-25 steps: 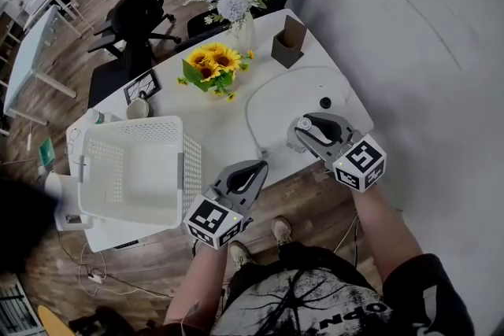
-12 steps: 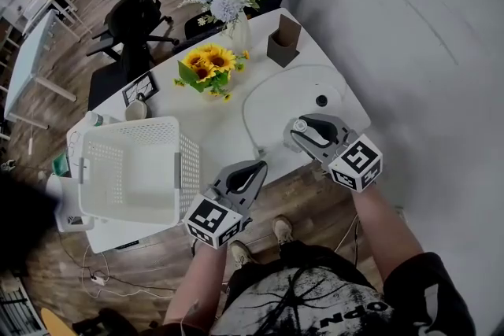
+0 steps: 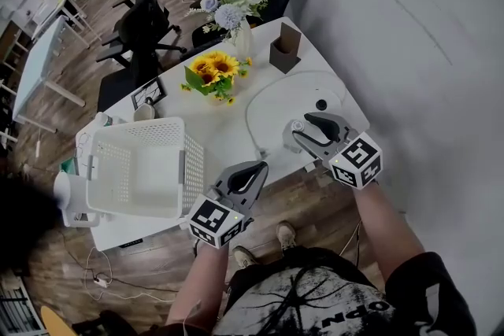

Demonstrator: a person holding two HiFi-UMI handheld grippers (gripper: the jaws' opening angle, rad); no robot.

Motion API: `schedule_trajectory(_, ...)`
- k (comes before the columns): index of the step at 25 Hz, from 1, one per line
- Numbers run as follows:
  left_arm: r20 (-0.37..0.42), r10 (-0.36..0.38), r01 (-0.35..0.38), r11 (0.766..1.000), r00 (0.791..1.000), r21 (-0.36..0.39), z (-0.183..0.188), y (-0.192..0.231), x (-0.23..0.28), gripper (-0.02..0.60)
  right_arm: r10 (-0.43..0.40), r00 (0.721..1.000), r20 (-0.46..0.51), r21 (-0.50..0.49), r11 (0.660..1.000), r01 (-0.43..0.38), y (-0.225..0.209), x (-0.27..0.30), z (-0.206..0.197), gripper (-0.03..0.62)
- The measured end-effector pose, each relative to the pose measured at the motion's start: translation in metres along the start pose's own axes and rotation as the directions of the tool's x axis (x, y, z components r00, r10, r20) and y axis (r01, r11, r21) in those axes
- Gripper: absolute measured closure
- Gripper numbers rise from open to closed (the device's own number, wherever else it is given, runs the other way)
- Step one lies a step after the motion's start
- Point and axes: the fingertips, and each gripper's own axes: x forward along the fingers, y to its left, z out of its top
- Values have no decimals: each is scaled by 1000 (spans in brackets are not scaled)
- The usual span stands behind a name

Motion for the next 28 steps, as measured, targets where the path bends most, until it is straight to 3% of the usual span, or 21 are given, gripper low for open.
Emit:
schedule_trajectory(10,41,34,-36,999,999,41,22,-15,-11,571,-24,998,66,-24,999,25,14,-37,20,407)
schedule_trajectory(15,67,42,-46,997,997,55,31,-17,-18,571,10,997,73,-43,999,-7,32,-42,27,542)
schedule_trajectory(28,130,72,-85,992,989,97,55,-10,-36,571,117,990,80,-119,987,-107,79,-40,54,568)
